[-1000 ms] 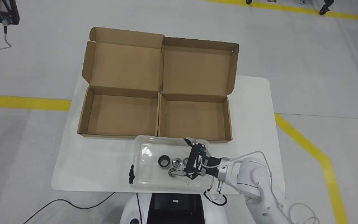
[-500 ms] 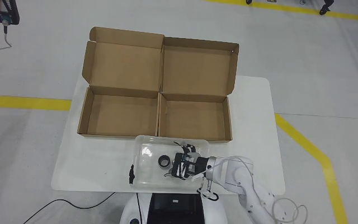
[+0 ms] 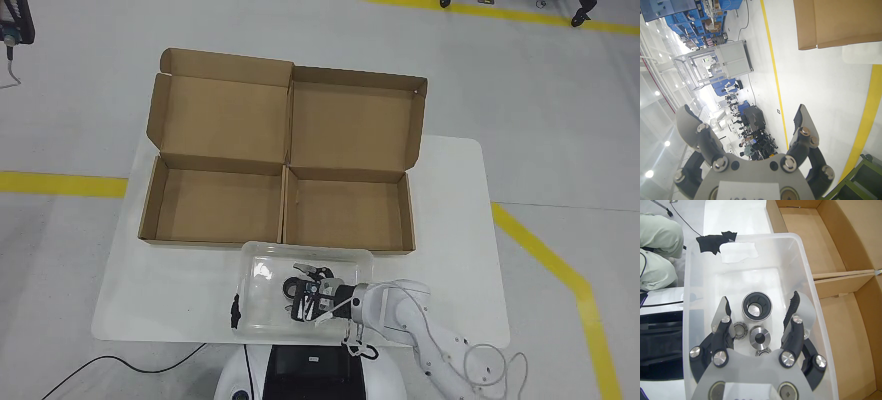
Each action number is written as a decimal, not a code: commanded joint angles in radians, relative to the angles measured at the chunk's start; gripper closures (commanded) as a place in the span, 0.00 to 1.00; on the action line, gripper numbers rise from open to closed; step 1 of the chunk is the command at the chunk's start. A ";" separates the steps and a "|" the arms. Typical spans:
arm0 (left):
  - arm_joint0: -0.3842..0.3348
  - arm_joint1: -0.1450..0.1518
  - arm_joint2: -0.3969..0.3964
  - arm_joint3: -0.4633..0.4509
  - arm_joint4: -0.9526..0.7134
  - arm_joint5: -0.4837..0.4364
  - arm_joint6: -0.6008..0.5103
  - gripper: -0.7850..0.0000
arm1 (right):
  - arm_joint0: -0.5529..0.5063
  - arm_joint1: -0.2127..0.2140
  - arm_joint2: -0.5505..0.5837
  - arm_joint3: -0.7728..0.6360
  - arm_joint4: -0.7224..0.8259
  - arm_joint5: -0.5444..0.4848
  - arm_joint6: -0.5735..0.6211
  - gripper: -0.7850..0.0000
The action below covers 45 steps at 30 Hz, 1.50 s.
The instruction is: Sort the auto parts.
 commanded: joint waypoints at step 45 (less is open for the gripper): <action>0.000 0.000 0.000 0.000 0.000 0.000 0.000 0.00 | 0.123 -0.009 -0.093 0.098 0.061 0.032 0.015 1.00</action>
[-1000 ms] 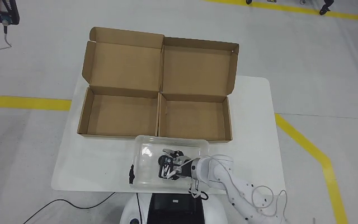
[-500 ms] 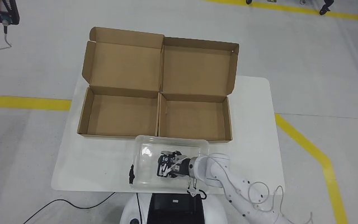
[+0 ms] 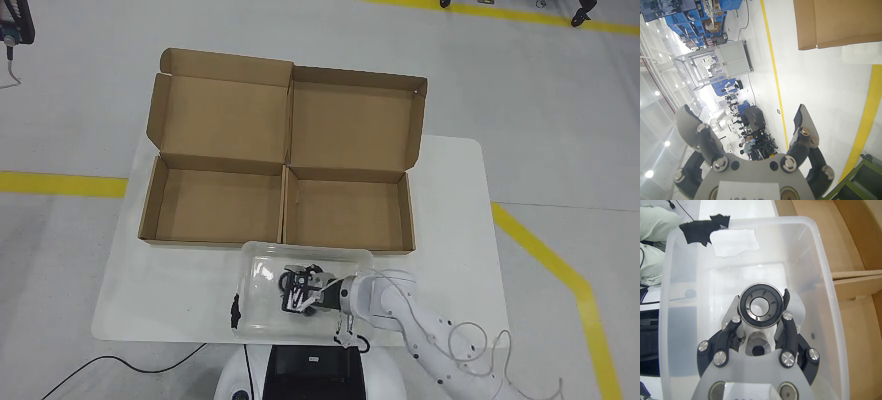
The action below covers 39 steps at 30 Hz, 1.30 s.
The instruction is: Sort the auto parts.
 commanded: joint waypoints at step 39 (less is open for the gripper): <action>0.000 0.000 0.000 0.000 0.000 0.000 0.000 0.00 | 0.203 0.003 0.181 -0.190 0.239 -0.116 -0.373 1.00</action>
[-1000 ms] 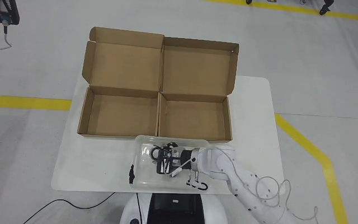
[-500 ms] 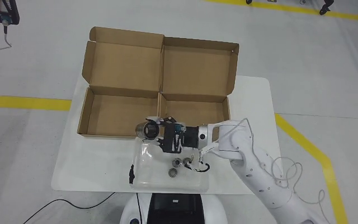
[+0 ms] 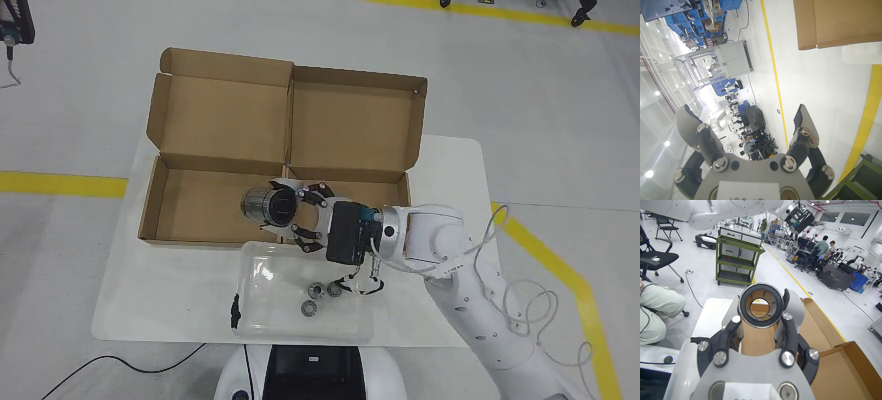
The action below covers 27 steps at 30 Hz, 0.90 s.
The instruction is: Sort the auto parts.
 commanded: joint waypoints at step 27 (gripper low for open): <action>0.000 0.000 0.000 0.000 0.000 0.000 0.000 0.00 | -0.382 0.076 0.400 -0.057 -0.119 -0.079 -0.638 1.00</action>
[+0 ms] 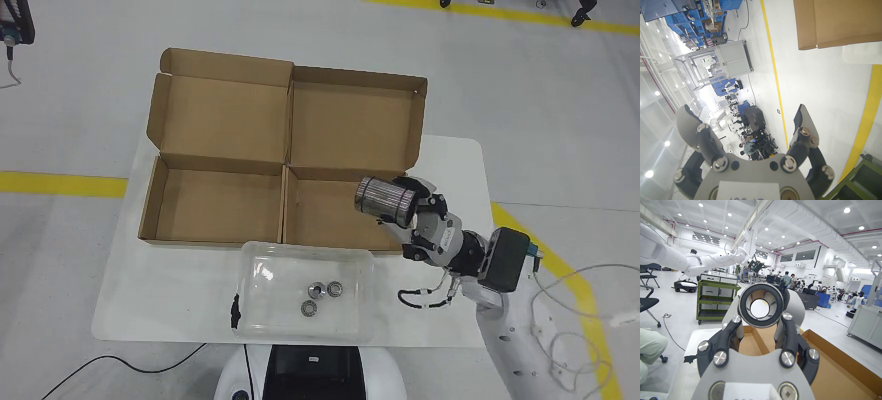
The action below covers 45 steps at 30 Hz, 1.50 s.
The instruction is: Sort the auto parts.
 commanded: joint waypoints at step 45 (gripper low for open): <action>0.000 0.000 0.000 0.000 0.000 0.000 0.000 0.00 | 0.298 -0.028 -0.253 0.180 0.213 0.301 0.784 1.00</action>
